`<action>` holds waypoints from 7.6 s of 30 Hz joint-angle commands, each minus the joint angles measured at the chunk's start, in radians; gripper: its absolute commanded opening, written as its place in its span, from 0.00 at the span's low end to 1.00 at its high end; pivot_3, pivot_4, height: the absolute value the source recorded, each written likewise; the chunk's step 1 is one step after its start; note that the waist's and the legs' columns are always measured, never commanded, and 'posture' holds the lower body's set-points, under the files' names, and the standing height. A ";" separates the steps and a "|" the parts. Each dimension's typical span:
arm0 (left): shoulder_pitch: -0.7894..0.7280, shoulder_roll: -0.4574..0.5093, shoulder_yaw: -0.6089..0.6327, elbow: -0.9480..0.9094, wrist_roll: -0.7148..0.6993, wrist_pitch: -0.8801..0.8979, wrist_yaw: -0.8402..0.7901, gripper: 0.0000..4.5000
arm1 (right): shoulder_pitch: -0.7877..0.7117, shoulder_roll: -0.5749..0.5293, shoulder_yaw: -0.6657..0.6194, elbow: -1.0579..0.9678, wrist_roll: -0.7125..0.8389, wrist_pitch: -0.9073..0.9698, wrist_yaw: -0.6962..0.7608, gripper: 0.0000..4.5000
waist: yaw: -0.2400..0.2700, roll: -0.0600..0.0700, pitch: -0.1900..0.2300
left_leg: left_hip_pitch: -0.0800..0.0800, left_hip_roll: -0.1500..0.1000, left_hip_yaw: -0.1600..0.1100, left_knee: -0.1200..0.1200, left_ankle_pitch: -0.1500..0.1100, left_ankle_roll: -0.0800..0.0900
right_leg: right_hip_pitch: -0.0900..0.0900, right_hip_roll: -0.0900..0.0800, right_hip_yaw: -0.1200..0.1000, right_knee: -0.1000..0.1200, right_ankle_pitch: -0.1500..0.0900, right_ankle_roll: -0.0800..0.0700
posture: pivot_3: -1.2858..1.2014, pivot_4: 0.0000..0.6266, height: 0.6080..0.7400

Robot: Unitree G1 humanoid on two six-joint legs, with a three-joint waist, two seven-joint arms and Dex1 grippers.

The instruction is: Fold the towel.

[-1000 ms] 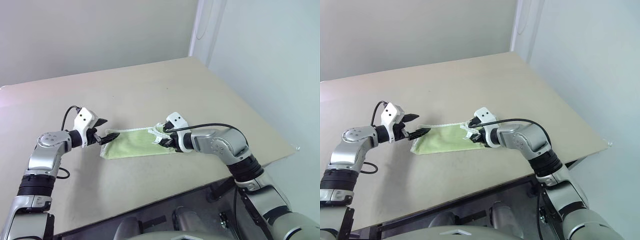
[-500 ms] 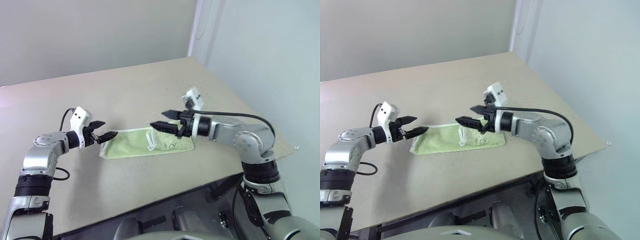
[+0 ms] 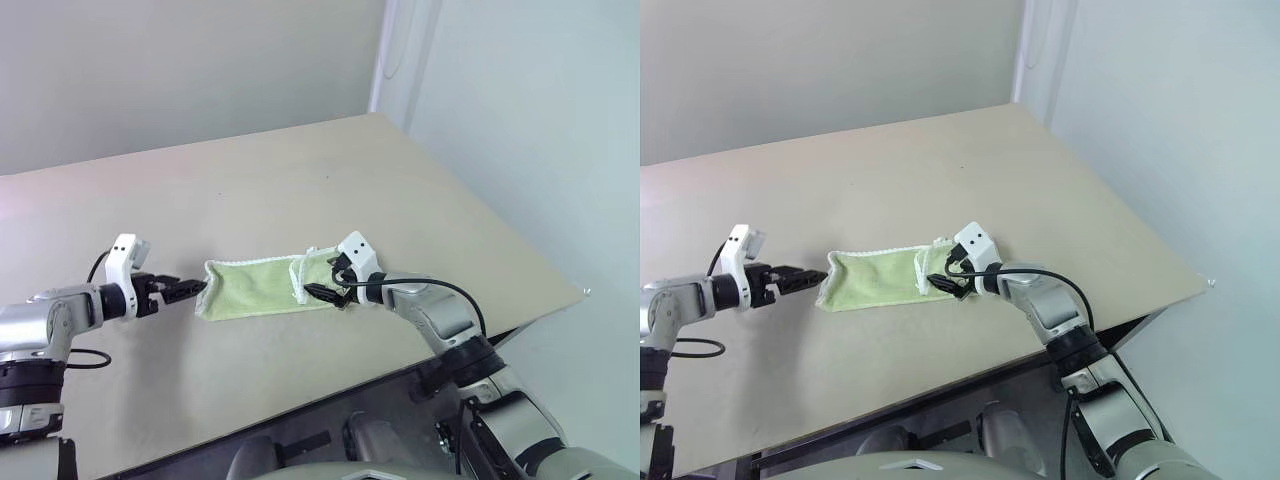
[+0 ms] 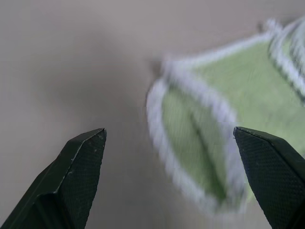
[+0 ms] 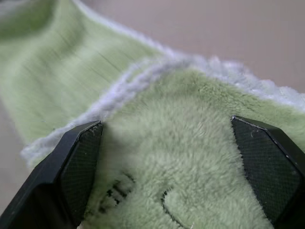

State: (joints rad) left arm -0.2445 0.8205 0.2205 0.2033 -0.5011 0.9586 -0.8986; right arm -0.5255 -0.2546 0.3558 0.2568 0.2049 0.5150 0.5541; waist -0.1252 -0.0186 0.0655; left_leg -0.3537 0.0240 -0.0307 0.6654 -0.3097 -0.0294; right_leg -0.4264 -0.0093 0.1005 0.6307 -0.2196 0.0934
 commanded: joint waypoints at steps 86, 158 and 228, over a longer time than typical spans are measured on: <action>-0.598 -0.199 -0.420 0.130 -0.067 0.120 -0.280 0.01 | 0.254 -0.035 -0.507 -0.490 0.273 0.096 -0.039 1.00 | 0.011 -0.002 0.001 | 0.011 -0.008 -0.005 -0.016 0.000 -0.001 | 0.012 -0.002 0.004 -0.008 -0.008 0.006 | 0.52 0.00 1.00; -0.313 -0.413 -0.426 0.315 0.401 -0.975 -0.173 1.00 | 0.097 0.005 -0.051 -0.119 0.016 0.026 0.098 1.00 | 0.053 -0.002 -0.003 | 0.016 -0.009 -0.005 0.000 0.000 0.000 | 0.022 -0.001 0.006 -0.001 -0.009 0.003 | 0.52 0.00 1.00; 0.003 -0.026 -0.165 -0.302 0.096 -0.562 -0.241 1.00 | -0.010 -0.085 -0.135 -0.310 -0.046 -0.124 0.314 0.01 | 0.053 -0.002 0.001 | 0.014 -0.008 -0.004 -0.003 0.000 0.000 | 0.017 -0.001 0.007 -0.002 -0.011 0.004 | 0.52 0.00 1.00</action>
State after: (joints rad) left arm -0.2170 0.7956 0.0515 -0.0944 -0.4017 0.4034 -1.1442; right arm -0.5082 -0.3509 0.2660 -0.0038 0.1050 0.3535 0.8701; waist -0.0723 -0.0210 0.0670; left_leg -0.3402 0.0161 -0.0352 0.6625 -0.3099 -0.0296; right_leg -0.4095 -0.0107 0.1071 0.6290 -0.2301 0.0970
